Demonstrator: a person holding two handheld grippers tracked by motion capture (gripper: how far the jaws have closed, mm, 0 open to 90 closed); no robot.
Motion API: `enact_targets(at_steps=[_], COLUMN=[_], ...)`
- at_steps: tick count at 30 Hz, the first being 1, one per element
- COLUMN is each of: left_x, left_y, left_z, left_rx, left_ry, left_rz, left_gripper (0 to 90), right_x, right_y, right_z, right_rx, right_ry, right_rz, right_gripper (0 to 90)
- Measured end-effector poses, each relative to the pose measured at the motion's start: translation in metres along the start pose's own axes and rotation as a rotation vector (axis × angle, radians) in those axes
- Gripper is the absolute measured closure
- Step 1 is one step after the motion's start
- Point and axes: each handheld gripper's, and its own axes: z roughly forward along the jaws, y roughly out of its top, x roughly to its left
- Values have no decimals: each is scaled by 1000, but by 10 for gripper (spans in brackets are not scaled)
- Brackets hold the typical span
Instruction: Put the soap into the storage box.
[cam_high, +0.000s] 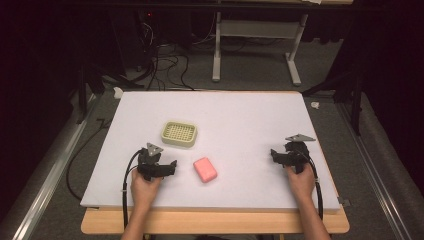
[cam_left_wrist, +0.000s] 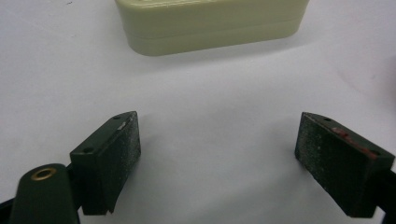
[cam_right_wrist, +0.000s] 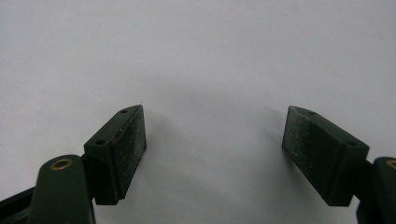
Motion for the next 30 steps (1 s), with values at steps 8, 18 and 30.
enact_targets(at_steps=[8,18,30], left_x=[0,0,1], left_y=[0,0,0], left_z=[0,0,0], left_rx=[-1,-2,3], left_ry=[0,-1,-4], left_rz=[-2,-4,-6], left_gripper=[152,153,154], right_x=[0,0,-1], right_y=[0,0,0], right_z=[0,0,0], right_rx=[3,0,2], right_ry=[3,-1,1], right_rz=[2,1,6], right_gripper=[222,222,216])
